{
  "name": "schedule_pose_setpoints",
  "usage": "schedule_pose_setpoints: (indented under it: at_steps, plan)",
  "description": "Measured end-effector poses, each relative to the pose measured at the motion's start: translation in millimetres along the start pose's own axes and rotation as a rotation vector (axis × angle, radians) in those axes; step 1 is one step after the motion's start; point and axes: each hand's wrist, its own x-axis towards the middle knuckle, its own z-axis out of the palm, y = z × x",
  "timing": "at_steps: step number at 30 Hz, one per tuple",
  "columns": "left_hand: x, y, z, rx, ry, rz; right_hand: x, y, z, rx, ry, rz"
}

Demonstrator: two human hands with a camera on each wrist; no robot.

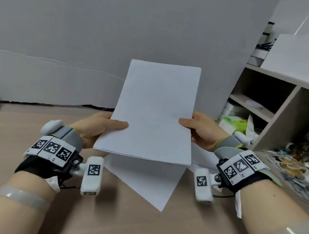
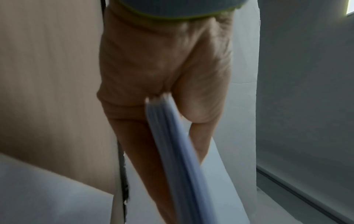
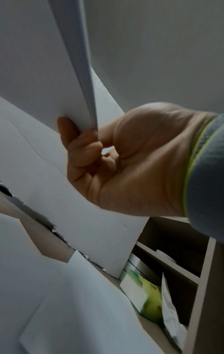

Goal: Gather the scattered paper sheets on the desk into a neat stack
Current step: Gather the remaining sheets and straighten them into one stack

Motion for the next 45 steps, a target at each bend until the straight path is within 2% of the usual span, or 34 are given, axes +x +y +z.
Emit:
schedule_pose_setpoints:
  at_steps: [2,4,7,10,13,15,21,25,28,35,42,45]
  plan:
    - [-6.4,-1.0,0.1,-0.051,-0.02,-0.015,2.4,-0.7,4.3,-0.004,-0.057,0.02]
    - [-13.6,-2.9,-1.4,-0.073,0.024,0.003,4.8,1.6,10.3,-0.019,-0.081,0.033]
    - [-21.2,-6.8,-6.3,-0.068,0.179,0.089,8.5,6.0,24.8,-0.062,-0.049,0.048]
    - [-33.4,-9.2,-13.7,-0.054,0.365,0.165,12.4,13.2,40.9,-0.077,0.056,0.091]
    - [-50.7,-23.5,-27.9,-0.091,0.543,0.229,13.8,22.6,60.2,-0.301,0.103,0.147]
    - [-60.9,-37.1,-38.8,-0.105,0.627,0.26,16.0,29.1,72.4,-0.498,0.079,0.167]
    - [-76.9,-59.5,-68.2,-0.119,0.793,0.279,7.1,26.5,108.1,-1.059,-0.149,0.239]
    - [-81.5,-57.7,-73.8,-0.094,0.907,0.326,7.3,33.0,134.8,-1.307,-0.293,0.279]
    - [-81.2,-60.6,-70.3,-0.098,0.925,0.337,6.2,34.4,149.3,-1.391,-0.345,0.293]
    - [-78.1,-62.4,-70.9,-0.136,0.903,0.317,1.3,30.5,165.7,-1.518,-0.306,0.292]
    - [-74.0,-64.0,-78.5,-0.206,0.889,0.301,-13.9,42.2,164.2,-1.576,-0.275,0.128]
    - [-71.8,-64.9,-80.9,-0.249,0.871,0.31,-17.8,41.3,165.0,-1.627,-0.336,0.166]
